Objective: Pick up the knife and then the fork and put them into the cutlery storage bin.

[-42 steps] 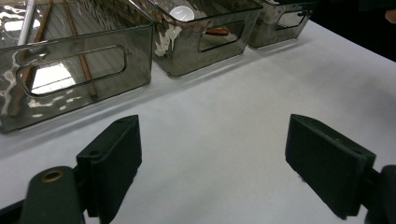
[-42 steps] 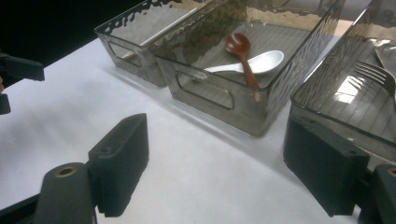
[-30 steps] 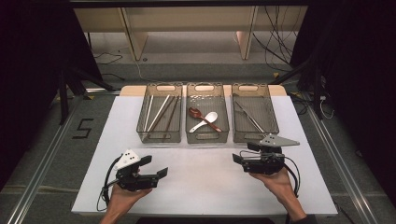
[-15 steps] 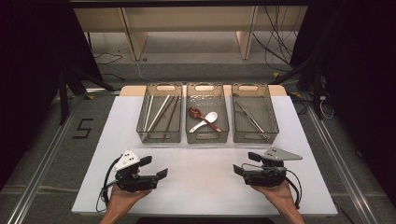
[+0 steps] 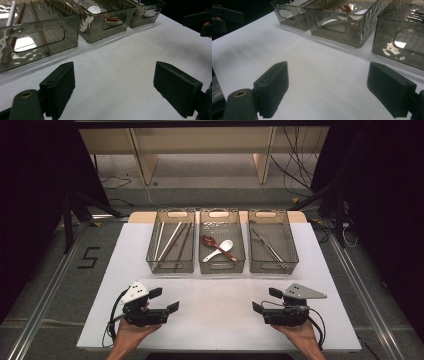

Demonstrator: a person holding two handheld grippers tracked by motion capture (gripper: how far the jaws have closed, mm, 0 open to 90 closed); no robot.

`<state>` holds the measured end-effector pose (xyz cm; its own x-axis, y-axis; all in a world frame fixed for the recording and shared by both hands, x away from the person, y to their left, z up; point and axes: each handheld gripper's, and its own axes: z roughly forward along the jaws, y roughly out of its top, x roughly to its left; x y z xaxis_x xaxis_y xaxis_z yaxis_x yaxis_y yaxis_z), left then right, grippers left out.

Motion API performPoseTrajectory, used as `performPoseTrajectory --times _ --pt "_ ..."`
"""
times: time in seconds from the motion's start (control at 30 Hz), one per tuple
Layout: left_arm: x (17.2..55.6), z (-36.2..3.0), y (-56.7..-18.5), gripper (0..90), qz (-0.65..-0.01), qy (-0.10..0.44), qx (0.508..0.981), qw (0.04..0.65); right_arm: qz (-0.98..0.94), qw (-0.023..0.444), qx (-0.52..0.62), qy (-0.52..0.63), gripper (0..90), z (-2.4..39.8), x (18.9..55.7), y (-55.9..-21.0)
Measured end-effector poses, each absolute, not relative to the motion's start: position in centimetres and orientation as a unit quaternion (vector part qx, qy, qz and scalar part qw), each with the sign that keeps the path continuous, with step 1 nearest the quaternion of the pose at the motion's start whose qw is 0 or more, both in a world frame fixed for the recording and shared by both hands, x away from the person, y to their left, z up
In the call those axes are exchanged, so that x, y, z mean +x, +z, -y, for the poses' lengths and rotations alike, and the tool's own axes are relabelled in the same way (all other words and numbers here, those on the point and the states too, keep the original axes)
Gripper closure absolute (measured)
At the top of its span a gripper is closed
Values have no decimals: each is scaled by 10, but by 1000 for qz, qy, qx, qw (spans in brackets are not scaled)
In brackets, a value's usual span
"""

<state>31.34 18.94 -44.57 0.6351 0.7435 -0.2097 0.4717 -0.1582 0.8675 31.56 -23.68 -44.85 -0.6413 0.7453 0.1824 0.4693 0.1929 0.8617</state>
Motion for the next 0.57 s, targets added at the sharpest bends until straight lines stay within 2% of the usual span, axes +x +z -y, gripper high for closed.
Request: performPoseTrajectory --times 0.57 --pt "314 -189 -446 170 -405 135 749 506 -759 147 398 494 185 237 316 -447"
